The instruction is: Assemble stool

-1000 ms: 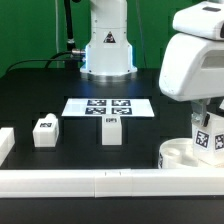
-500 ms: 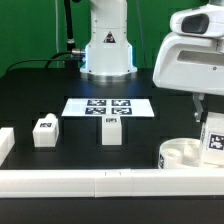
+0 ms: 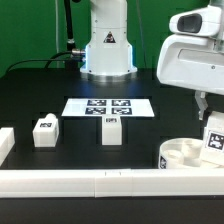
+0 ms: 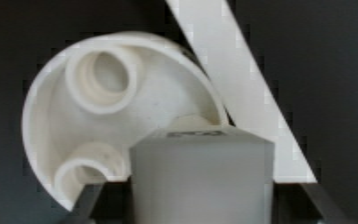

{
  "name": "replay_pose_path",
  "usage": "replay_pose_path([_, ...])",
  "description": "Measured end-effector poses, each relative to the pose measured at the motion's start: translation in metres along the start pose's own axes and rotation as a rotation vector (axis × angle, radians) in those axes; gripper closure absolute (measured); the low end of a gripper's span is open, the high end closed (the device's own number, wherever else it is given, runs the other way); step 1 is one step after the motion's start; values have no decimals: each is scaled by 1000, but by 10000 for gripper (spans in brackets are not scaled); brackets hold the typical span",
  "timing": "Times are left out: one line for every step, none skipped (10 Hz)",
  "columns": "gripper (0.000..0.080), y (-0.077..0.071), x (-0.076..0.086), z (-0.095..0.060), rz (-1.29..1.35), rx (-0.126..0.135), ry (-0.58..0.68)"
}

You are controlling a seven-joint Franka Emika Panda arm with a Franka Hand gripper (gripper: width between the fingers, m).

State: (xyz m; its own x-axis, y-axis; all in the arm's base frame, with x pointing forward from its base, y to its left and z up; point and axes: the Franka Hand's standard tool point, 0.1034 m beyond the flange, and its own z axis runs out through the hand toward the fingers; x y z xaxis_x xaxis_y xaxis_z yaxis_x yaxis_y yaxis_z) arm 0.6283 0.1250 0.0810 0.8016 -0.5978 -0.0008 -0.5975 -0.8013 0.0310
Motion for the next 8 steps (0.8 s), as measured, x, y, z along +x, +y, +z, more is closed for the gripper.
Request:
replay_pose_path([466, -1, 0, 0, 86, 12, -1])
replay_pose_path([466, 0, -1, 1, 191, 51, 11])
replay_pose_path([466, 1, -5, 1, 341, 83, 10])
replay_pose_path([466, 0, -5, 1, 463, 116, 6])
replay_pose_path([466, -1, -4, 1, 539, 134, 2])
replay_pose_path([466, -2, -4, 1, 648, 145, -8])
replay_pose_path([362, -3, -5, 1, 658, 148, -13])
replay_pose_path([362, -4, -6, 2, 636, 148, -16])
